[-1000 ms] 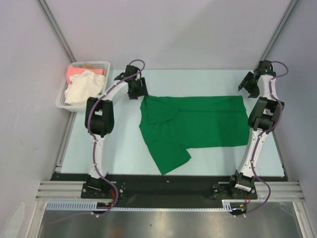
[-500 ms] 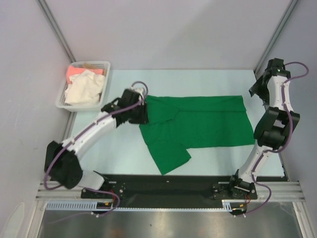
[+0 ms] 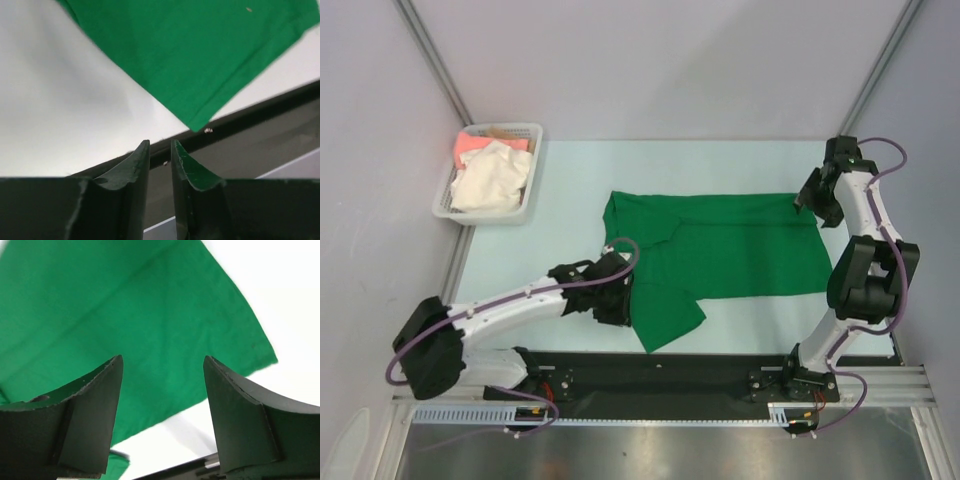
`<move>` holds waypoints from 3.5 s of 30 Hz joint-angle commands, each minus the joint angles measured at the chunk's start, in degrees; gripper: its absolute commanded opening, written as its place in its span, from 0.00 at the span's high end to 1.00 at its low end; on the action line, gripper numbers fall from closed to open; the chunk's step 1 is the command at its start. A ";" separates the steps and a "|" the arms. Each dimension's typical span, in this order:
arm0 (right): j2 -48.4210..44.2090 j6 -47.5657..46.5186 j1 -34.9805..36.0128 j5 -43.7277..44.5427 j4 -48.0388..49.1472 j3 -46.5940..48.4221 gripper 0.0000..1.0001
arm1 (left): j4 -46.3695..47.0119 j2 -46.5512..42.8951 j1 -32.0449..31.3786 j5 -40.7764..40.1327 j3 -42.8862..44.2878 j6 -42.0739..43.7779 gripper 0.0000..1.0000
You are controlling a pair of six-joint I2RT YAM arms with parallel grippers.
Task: Fold and stack the t-shirts
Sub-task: Fold the tshirt
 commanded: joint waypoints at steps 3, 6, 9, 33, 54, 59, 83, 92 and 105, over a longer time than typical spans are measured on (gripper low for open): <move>-7.77 -2.18 -0.33 2.60 1.58 -6.20 0.30 | 2.15 9.45 -1.12 -1.04 4.06 -11.87 0.64; -9.53 -2.53 -0.42 3.39 1.76 -9.11 0.30 | 0.47 13.76 -3.22 -2.63 7.67 -14.33 0.59; -9.97 -3.23 -0.59 4.27 0.97 -9.82 0.30 | -1.37 16.85 -4.46 -7.18 10.83 -15.12 0.54; -18.24 -1.48 0.37 1.37 0.27 -17.63 0.30 | -0.24 26.17 -4.64 -9.23 7.24 -17.94 0.75; -15.34 2.57 -12.19 -7.94 4.75 -27.13 0.55 | -0.15 13.36 -4.90 -13.88 6.62 -11.26 1.00; -15.25 2.30 -12.28 -7.85 4.66 -27.31 0.55 | 0.73 13.43 -4.90 -12.83 6.26 -11.35 0.99; -9.19 -0.86 -21.16 -9.79 10.72 -31.96 0.44 | 3.19 10.44 -5.16 -16.25 12.77 -5.37 1.00; -4.00 -0.07 -21.34 -8.56 11.25 -28.19 0.53 | 5.74 8.78 -5.34 -16.17 11.98 -1.60 1.00; -3.29 0.98 -19.67 -1.62 10.29 -28.89 0.55 | 2.76 6.67 -4.90 -17.92 13.47 4.38 1.00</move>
